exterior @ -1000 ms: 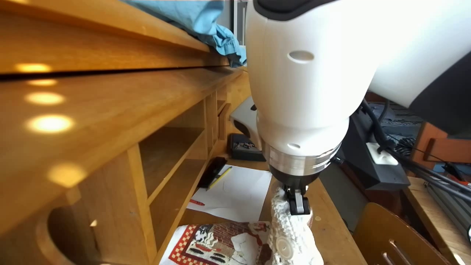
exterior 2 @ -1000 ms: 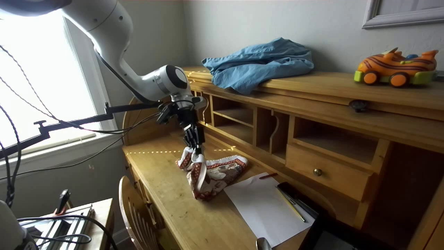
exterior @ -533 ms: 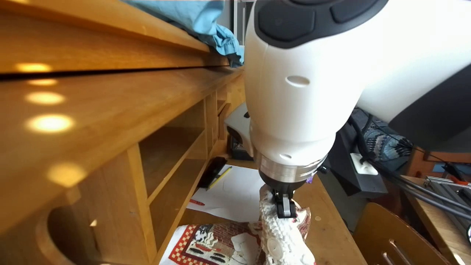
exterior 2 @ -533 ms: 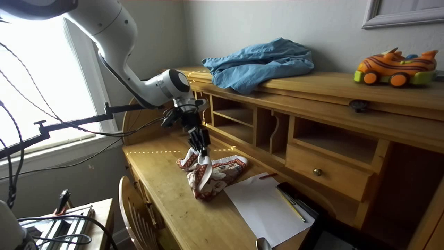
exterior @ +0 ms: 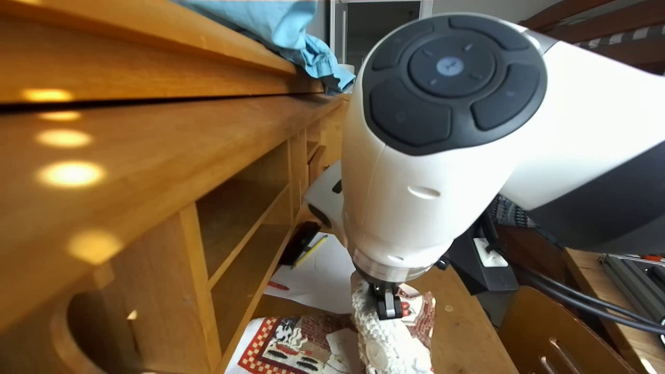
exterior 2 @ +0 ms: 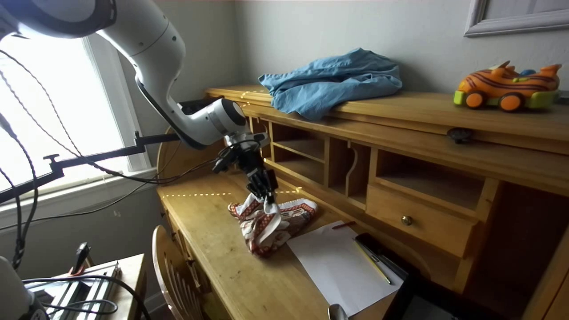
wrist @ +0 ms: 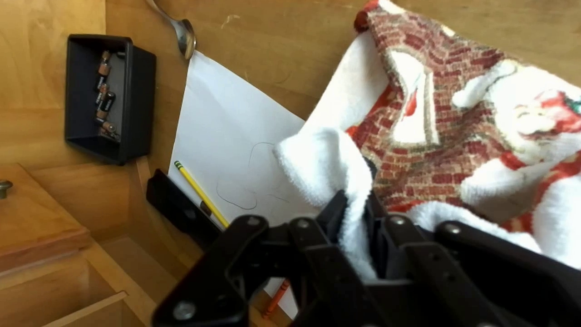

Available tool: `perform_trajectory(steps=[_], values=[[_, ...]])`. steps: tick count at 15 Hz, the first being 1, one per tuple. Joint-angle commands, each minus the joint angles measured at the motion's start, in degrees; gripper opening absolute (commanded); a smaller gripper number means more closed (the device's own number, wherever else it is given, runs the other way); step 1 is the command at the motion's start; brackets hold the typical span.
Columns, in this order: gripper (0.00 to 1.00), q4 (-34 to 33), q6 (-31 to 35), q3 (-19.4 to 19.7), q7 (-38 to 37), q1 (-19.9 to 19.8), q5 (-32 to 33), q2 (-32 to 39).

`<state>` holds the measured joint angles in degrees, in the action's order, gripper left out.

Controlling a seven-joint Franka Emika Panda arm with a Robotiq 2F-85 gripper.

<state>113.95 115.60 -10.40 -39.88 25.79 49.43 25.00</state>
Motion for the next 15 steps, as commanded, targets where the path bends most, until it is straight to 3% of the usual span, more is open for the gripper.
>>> perform_trajectory(steps=[1,8,15], values=[[0.03,-1.27,2.64,0.14,-1.42,-0.27,3.29,1.66],[0.03,0.27,12.71,1.19,-4.15,-0.78,6.21,1.51],[0.03,0.01,14.91,2.15,-5.81,-0.67,11.41,2.87]])
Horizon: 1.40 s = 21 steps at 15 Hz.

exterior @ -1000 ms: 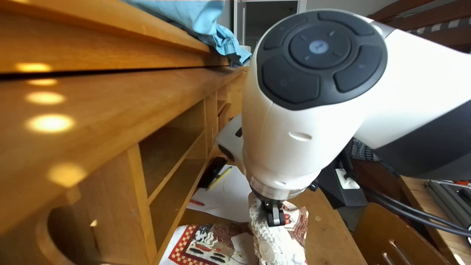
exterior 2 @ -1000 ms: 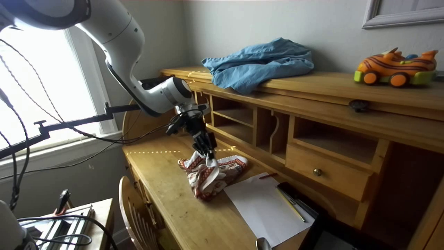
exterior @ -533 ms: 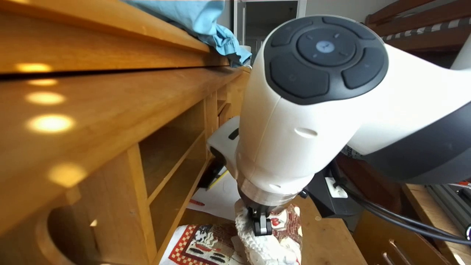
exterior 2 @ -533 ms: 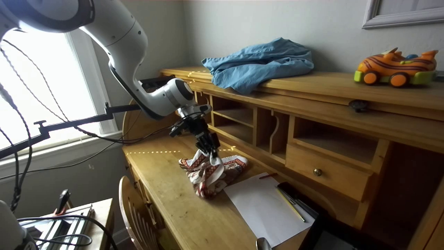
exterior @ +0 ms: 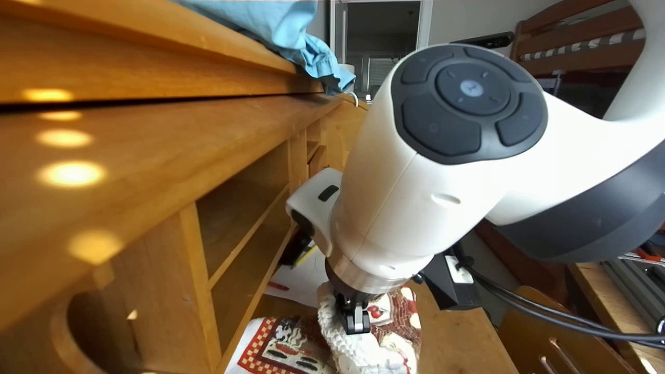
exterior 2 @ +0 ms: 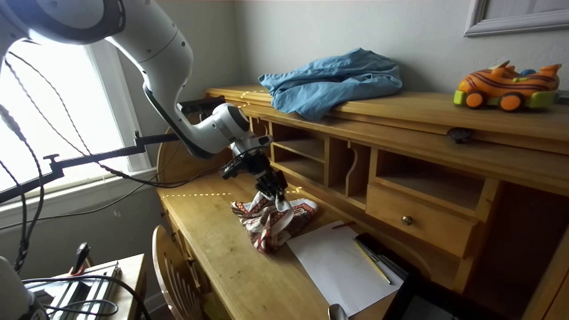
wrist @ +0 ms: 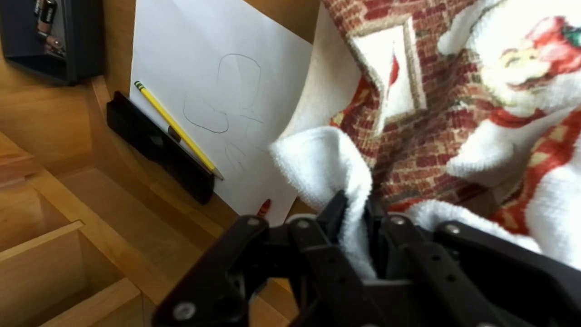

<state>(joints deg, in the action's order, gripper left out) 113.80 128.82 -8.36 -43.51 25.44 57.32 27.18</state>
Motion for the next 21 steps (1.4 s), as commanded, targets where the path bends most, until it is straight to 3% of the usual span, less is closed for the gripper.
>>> perform_trajectory(steps=[1,16,21], values=[[0.03,0.10,1.72,0.11,-2.45,-0.34,4.04,0.92],[0.03,-0.88,5.93,0.22,-4.30,-2.24,14.37,3.67],[0.03,-2.54,5.87,-0.02,-3.90,-2.59,14.64,4.88]])
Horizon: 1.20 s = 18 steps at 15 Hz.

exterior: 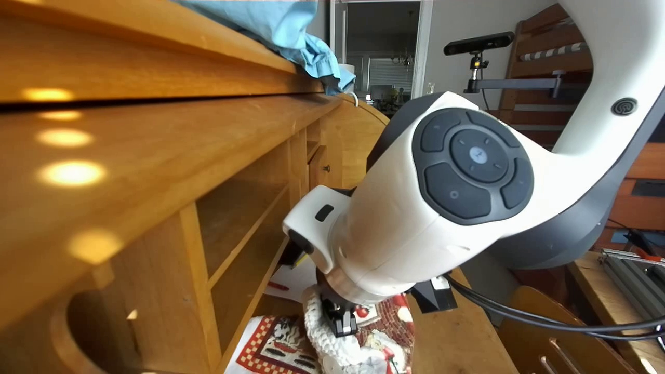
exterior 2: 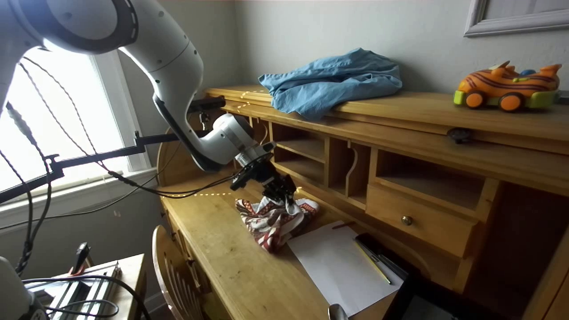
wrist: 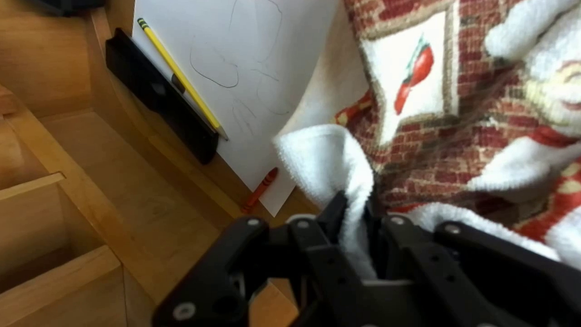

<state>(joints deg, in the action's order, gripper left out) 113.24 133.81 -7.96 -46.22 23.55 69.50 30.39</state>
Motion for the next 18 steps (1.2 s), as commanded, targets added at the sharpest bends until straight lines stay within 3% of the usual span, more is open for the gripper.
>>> perform_trajectory(steps=[1,2,5,6,18], values=[[0.03,-2.40,0.95,-0.55,-0.61,-0.77,2.25,1.91],[0.10,-0.73,-0.41,-1.02,0.03,-0.91,0.30,0.48],[0.10,-1.42,-0.38,-1.02,0.04,-0.85,0.31,1.02],[0.03,-1.48,-0.38,-1.02,0.04,-0.85,0.32,1.06],[0.03,-3.85,-0.49,-0.86,-8.08,1.25,3.92,3.34]])
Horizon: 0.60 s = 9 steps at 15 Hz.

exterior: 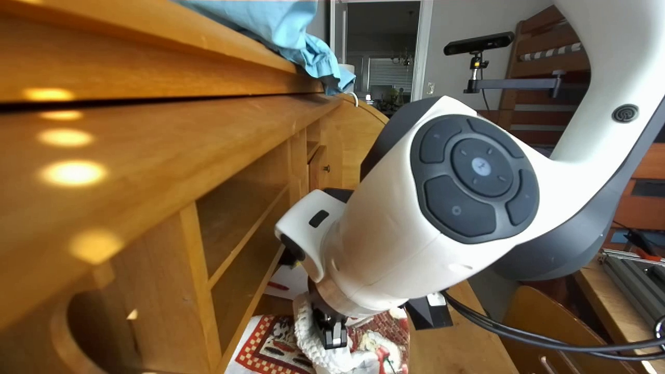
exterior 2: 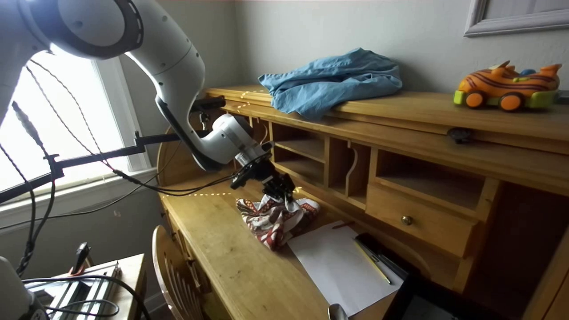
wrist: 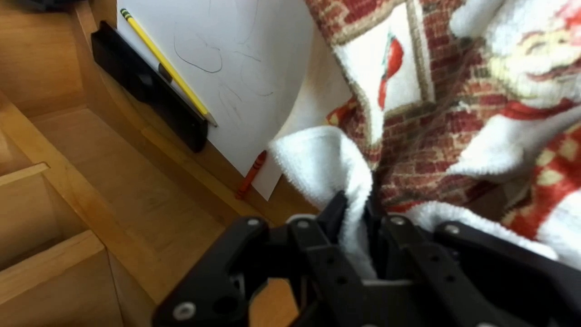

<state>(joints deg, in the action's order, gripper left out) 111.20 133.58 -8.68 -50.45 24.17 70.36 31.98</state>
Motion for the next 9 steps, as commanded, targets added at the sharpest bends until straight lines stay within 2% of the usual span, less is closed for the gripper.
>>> perform_trajectory(steps=[1,9], values=[[0.03,-2.13,-0.77,0.08,-5.46,1.19,4.47,2.22],[0.03,-3.55,-1.60,-0.46,-12.32,1.38,8.63,5.13]])
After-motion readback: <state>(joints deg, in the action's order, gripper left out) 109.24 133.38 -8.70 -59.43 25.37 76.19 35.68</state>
